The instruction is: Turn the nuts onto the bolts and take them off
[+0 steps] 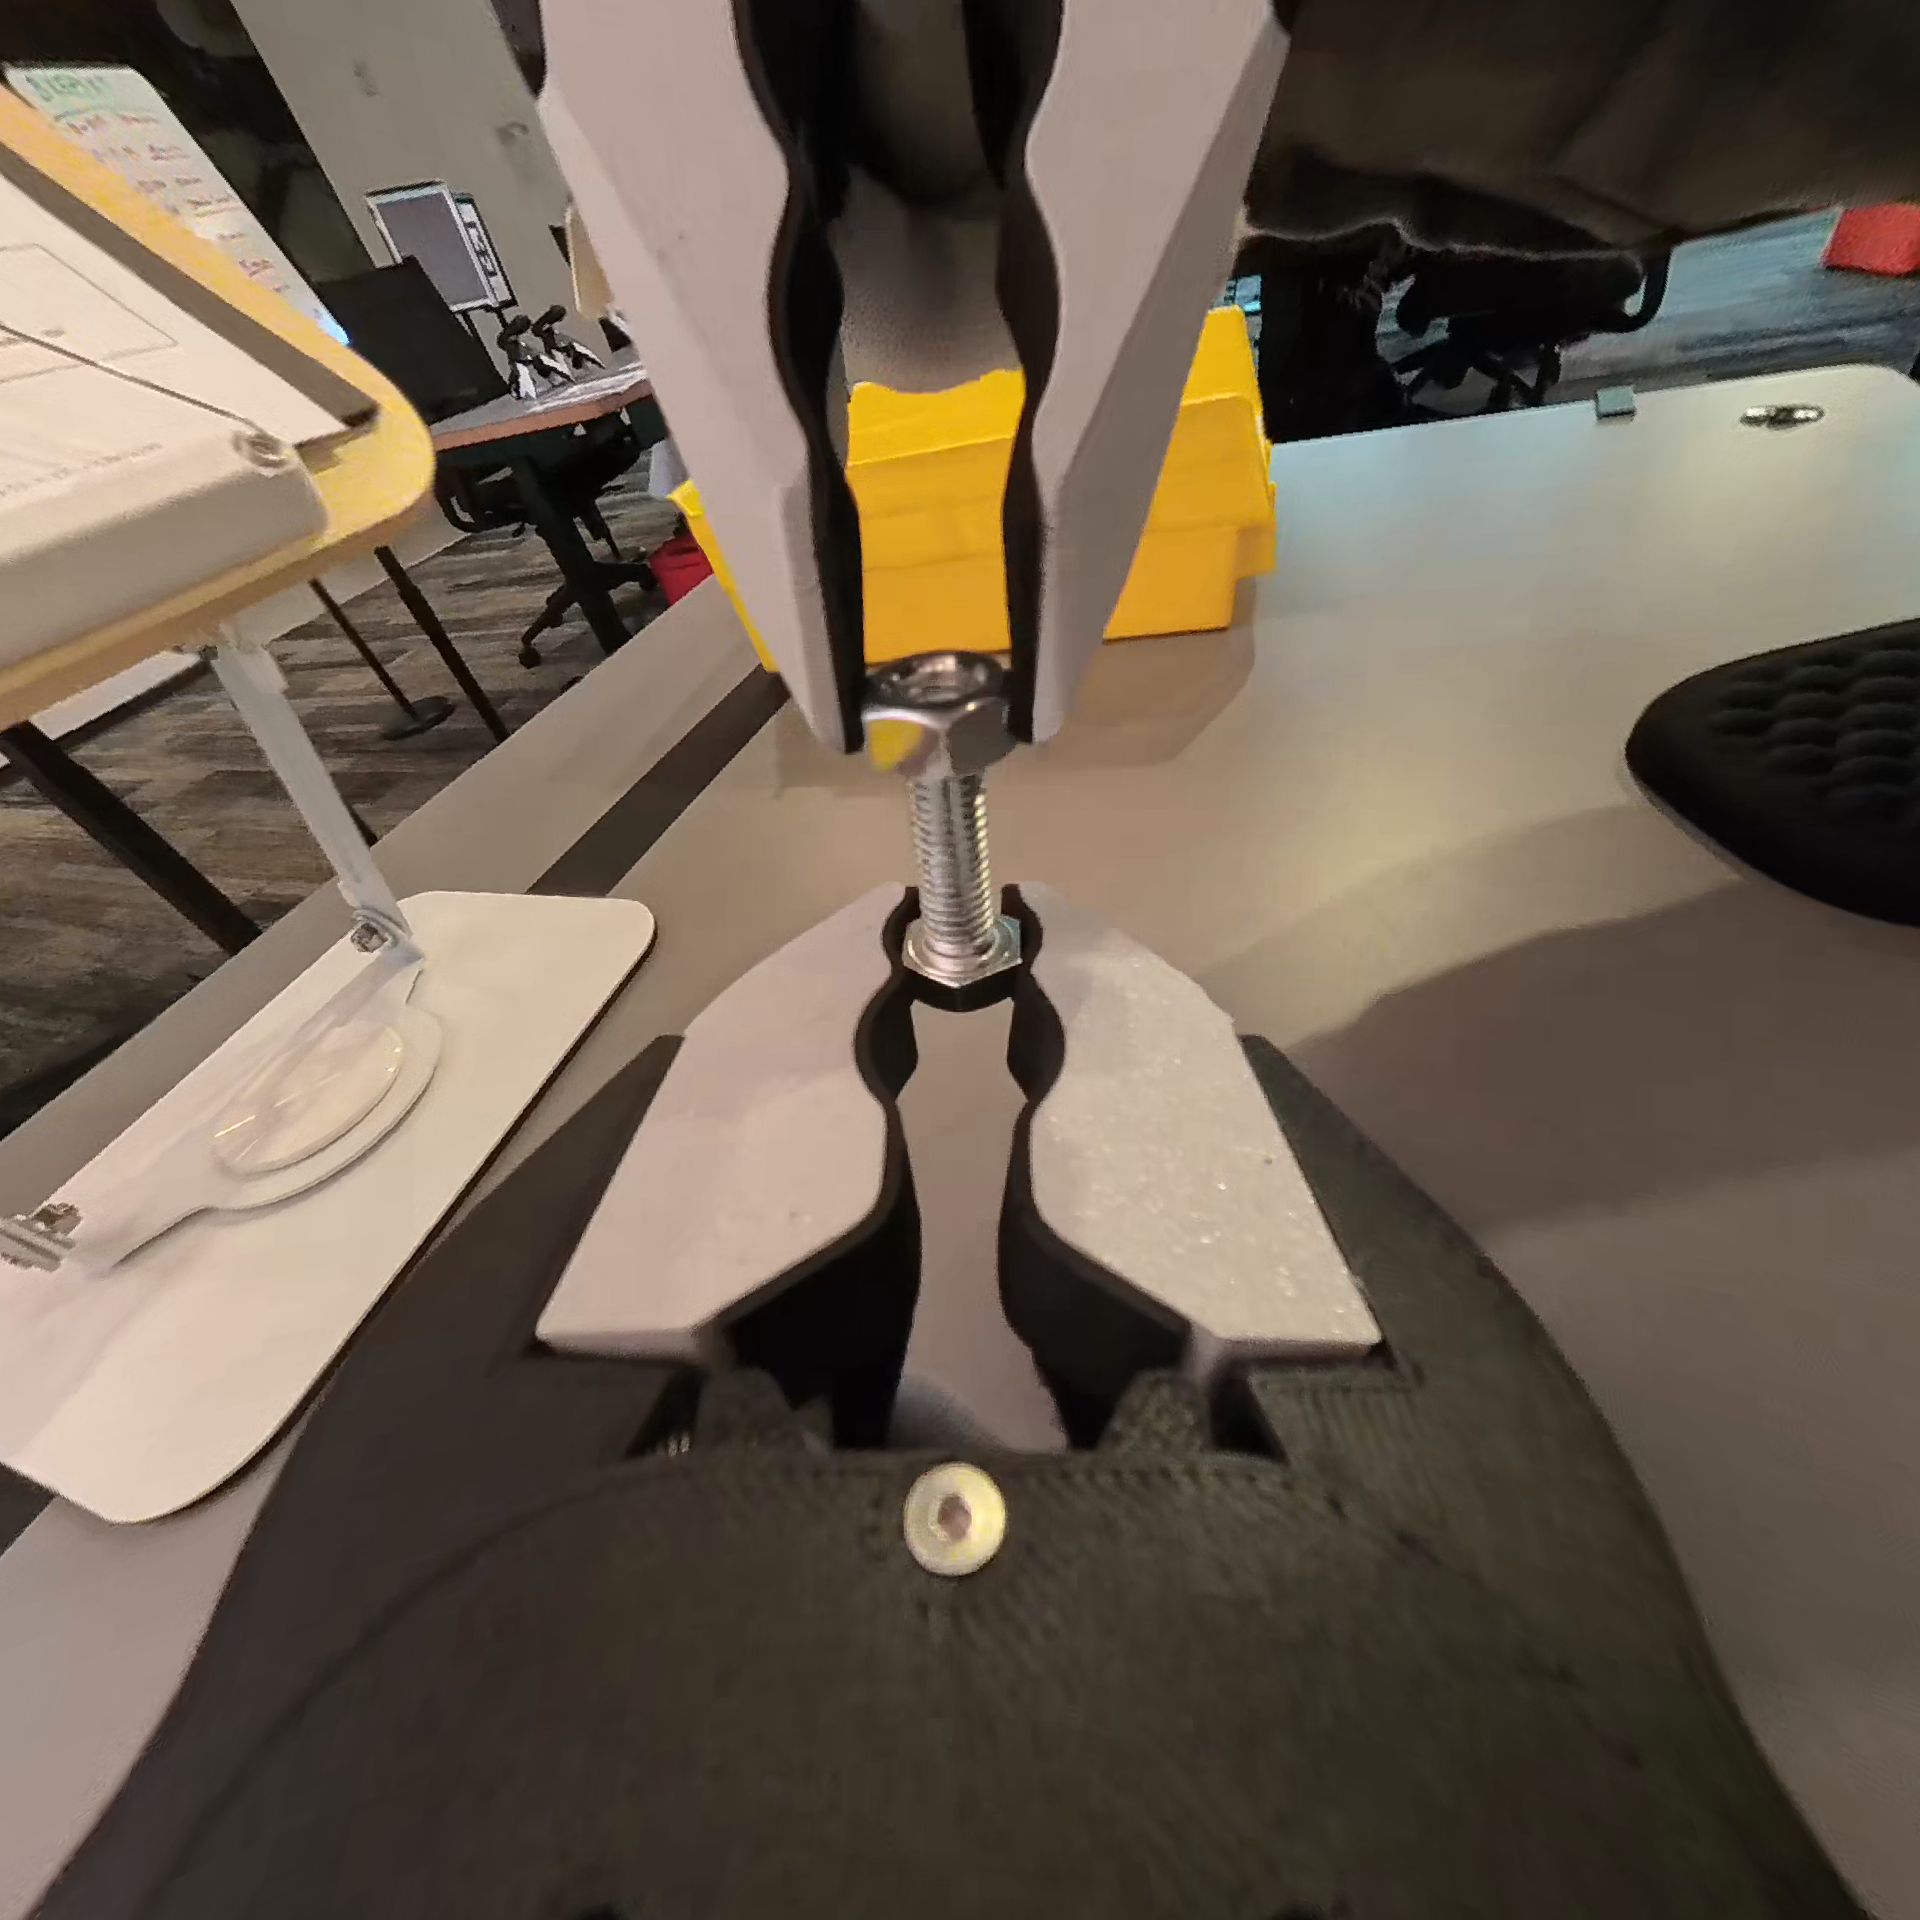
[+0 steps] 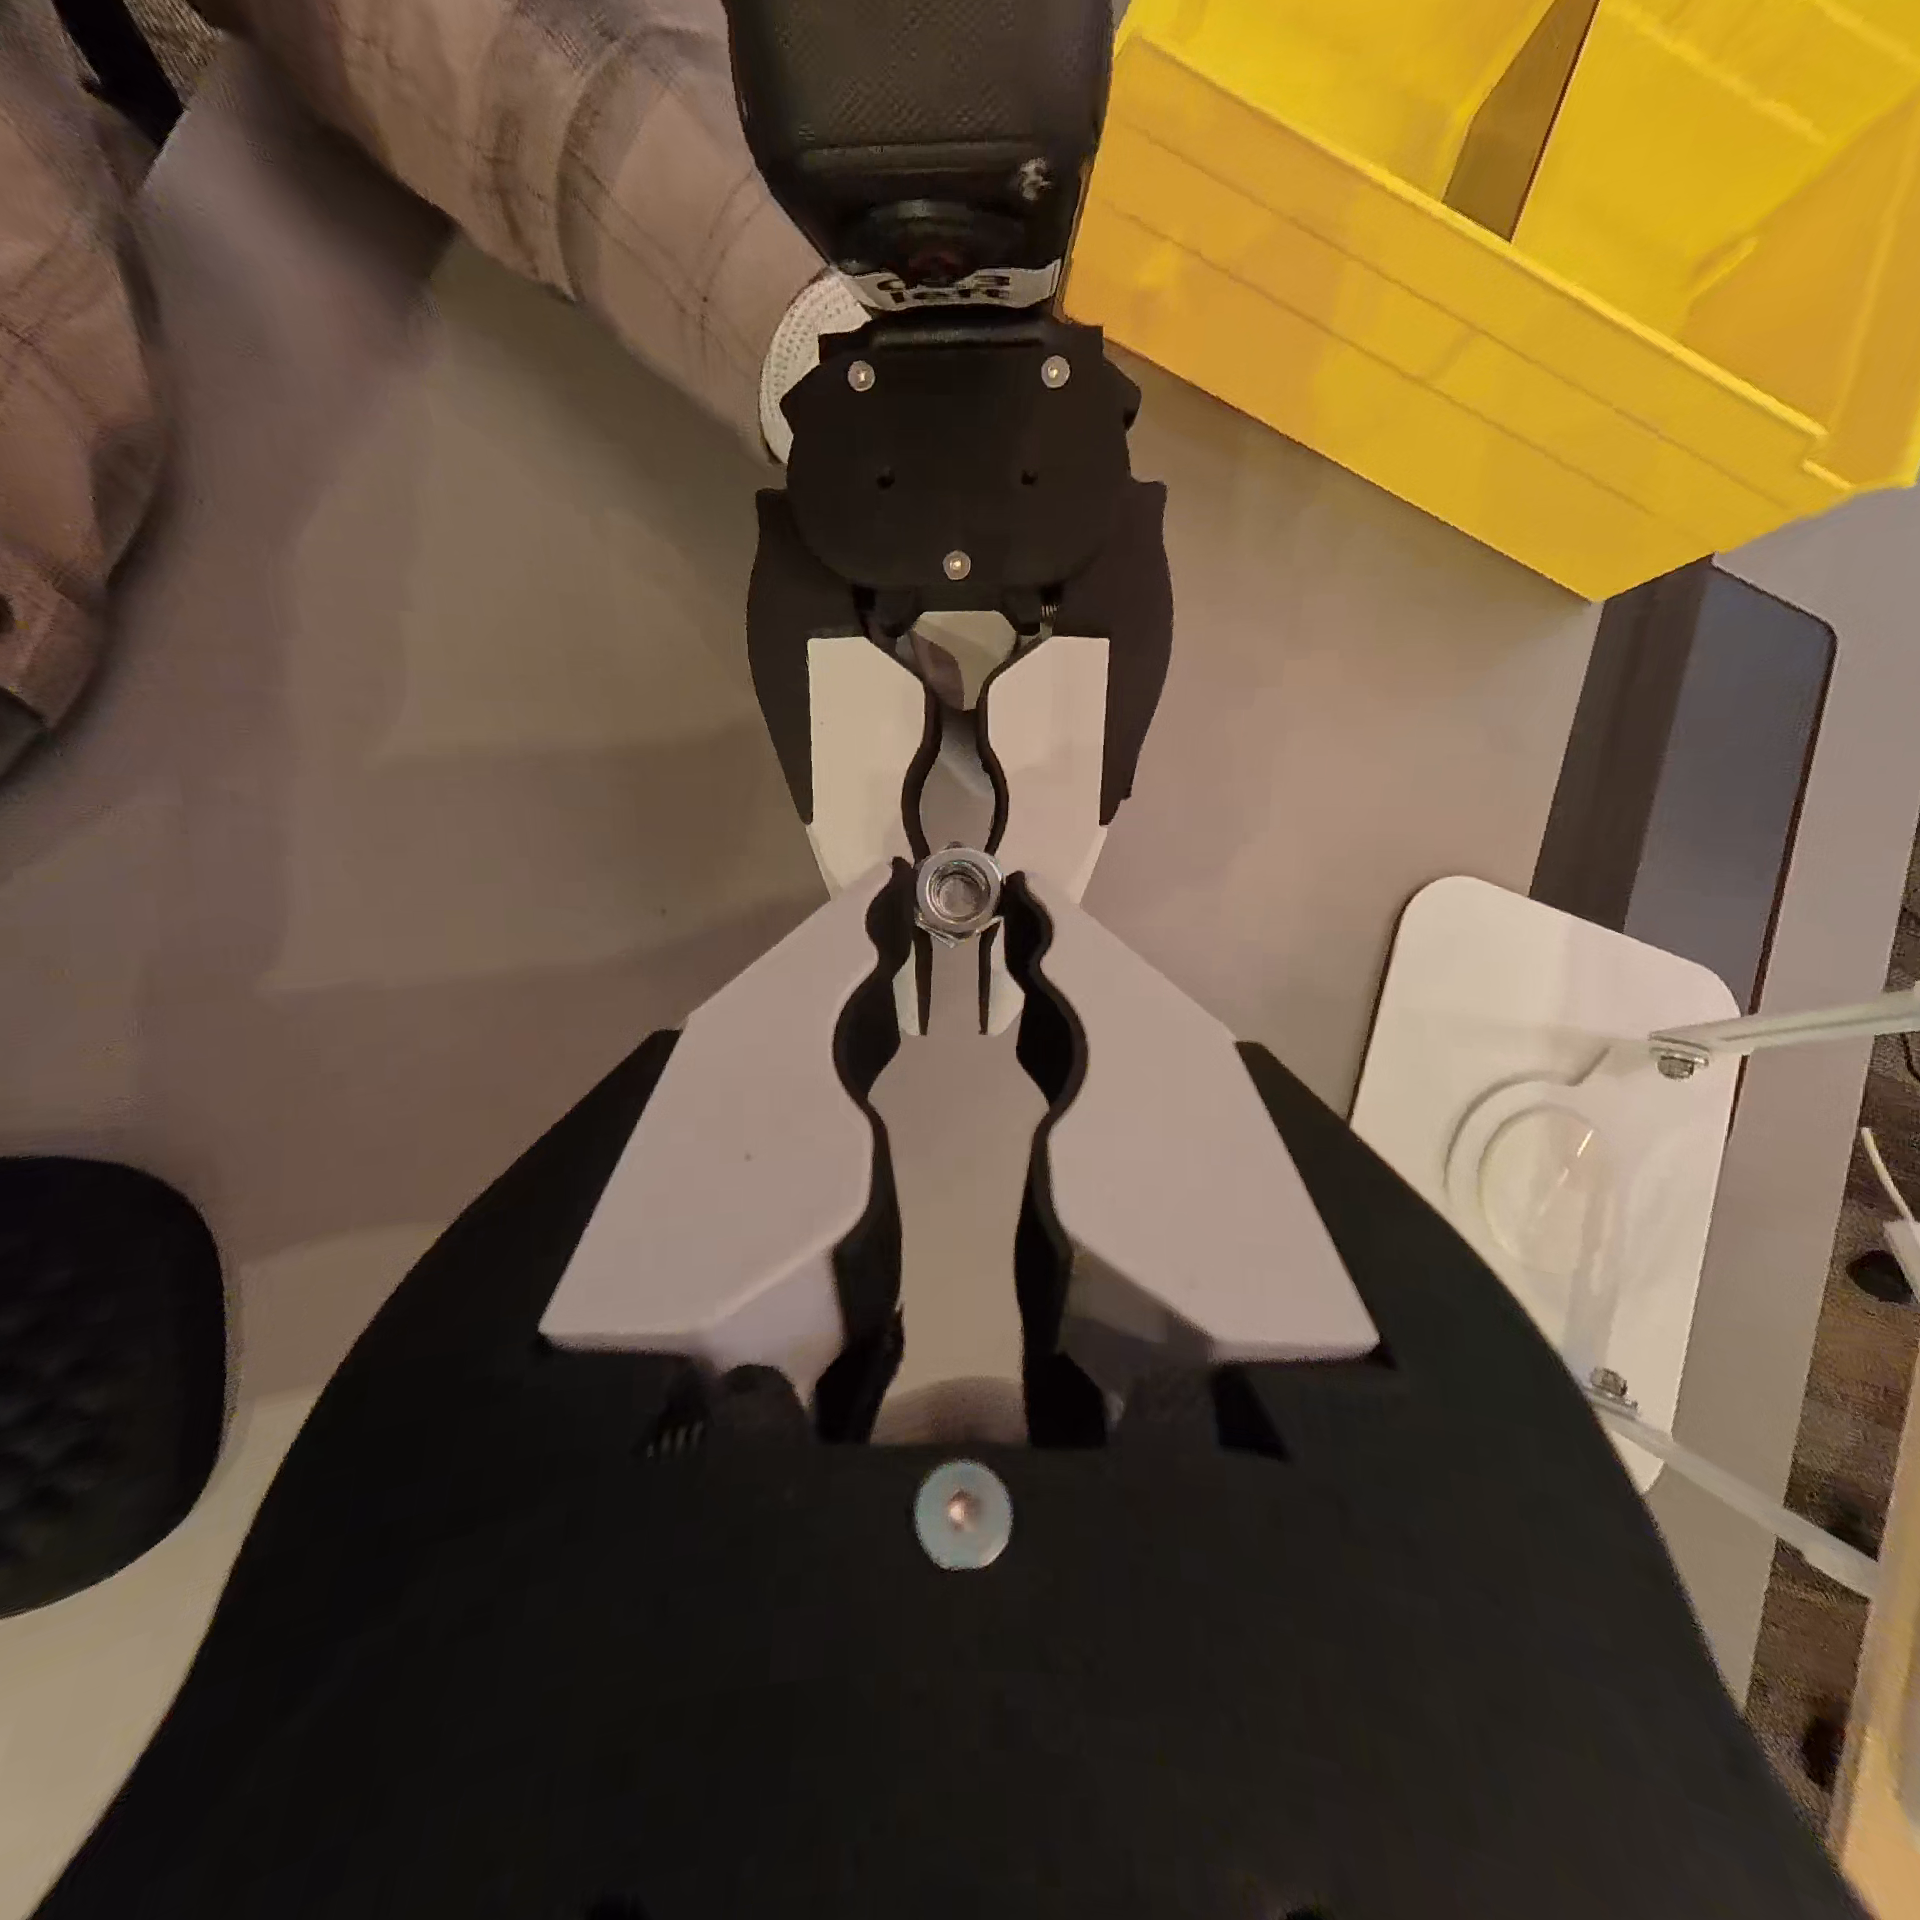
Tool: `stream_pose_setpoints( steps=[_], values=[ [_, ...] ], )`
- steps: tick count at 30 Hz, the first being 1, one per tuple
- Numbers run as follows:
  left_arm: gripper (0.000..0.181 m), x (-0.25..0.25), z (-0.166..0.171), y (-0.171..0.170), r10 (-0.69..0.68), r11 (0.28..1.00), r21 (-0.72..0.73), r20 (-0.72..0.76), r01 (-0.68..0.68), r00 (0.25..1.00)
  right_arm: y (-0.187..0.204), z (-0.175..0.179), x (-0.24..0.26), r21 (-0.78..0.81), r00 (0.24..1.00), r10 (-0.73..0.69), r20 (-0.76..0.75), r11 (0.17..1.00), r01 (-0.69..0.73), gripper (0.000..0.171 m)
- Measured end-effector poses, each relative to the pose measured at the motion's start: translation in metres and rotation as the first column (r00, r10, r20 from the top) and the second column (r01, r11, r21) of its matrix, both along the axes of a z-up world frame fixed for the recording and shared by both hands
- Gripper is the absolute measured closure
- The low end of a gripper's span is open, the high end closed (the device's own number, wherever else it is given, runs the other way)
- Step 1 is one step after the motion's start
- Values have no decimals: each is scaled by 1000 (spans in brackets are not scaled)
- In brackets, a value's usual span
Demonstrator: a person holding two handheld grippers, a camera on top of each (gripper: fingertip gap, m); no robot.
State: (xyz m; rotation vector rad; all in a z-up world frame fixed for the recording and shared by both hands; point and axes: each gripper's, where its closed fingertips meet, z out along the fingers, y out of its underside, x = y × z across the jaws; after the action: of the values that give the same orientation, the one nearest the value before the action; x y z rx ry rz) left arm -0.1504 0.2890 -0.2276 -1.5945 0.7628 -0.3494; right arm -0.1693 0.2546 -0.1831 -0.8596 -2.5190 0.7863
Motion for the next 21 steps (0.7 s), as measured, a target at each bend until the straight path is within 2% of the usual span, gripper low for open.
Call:
stream_pose_setpoints(
  steps=[5, 11, 15, 21],
  values=[
    [168, -11, -2, 9, 87, 996, 0, -9, -87, 996, 9, -1, -8, -31, 992, -123, -27, 992, 122, 155],
    [168, -20, -7, 18, 168, 986, -10, -24, -168, 985, 18, -5, -15, -84, 935, -349, -62, 935, 343, 155],
    [168, -25, -13, 23, 221, 975, -22, -48, -222, 974, 25, -10, -18, -124, 846, -529, -68, 846, 519, 155],
    [168, -26, -20, 26, 258, 965, -29, -85, -261, 962, 31, -17, -18, -208, 648, -761, -46, 641, 738, 155]
  ],
)
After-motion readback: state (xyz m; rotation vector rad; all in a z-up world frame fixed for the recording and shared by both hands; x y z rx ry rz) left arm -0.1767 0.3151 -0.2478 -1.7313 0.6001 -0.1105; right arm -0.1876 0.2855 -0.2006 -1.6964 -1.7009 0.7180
